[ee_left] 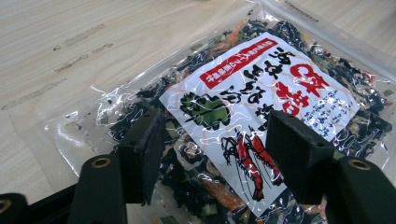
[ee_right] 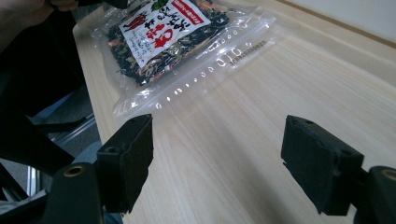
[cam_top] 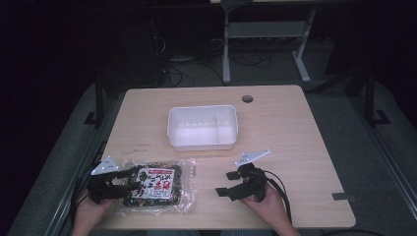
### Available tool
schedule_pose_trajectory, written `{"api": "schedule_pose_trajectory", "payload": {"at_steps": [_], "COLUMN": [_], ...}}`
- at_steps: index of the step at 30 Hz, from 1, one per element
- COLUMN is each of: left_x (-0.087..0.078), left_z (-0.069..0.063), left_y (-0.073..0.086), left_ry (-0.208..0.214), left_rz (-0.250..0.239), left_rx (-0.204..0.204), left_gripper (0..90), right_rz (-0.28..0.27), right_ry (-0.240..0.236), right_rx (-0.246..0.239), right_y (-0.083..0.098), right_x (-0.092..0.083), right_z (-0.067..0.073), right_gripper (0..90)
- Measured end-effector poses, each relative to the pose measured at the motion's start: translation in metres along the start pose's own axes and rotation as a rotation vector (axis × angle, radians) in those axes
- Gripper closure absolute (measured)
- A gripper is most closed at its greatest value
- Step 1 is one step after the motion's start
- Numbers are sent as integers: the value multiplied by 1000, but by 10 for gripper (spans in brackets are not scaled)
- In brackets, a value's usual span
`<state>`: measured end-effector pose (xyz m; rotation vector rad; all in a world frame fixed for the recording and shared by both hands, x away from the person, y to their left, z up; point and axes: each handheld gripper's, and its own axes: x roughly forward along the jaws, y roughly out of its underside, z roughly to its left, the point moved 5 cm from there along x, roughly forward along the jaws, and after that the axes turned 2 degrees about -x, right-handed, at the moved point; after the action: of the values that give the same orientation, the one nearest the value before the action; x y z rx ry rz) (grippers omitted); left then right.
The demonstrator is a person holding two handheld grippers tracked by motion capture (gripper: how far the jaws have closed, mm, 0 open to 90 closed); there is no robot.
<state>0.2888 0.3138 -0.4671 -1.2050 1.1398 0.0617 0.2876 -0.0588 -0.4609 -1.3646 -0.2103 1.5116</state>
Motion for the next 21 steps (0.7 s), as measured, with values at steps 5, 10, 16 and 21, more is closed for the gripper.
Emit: {"api": "schedule_pose_trajectory", "payload": {"at_steps": [5,10,16,21], "left_x": [0,0,3,4], "left_z": [0,2,3,4], "left_y": [1,4,6,8], "left_ry": [10,12,10,5], "left_rz": [9,21,48,66], "left_rx": [3,1,3,4], "left_gripper": [432,494,530,550], "right_rz": [8,36,64,99], "right_ry": [-19,-30,-62,-76], "right_rx": [18,22,24,33], "right_y": [-7,-15,-25,-28], "right_x": [10,23,41,56], "right_z": [1,4,13,17], "right_gripper": [261,266,273,273]}}
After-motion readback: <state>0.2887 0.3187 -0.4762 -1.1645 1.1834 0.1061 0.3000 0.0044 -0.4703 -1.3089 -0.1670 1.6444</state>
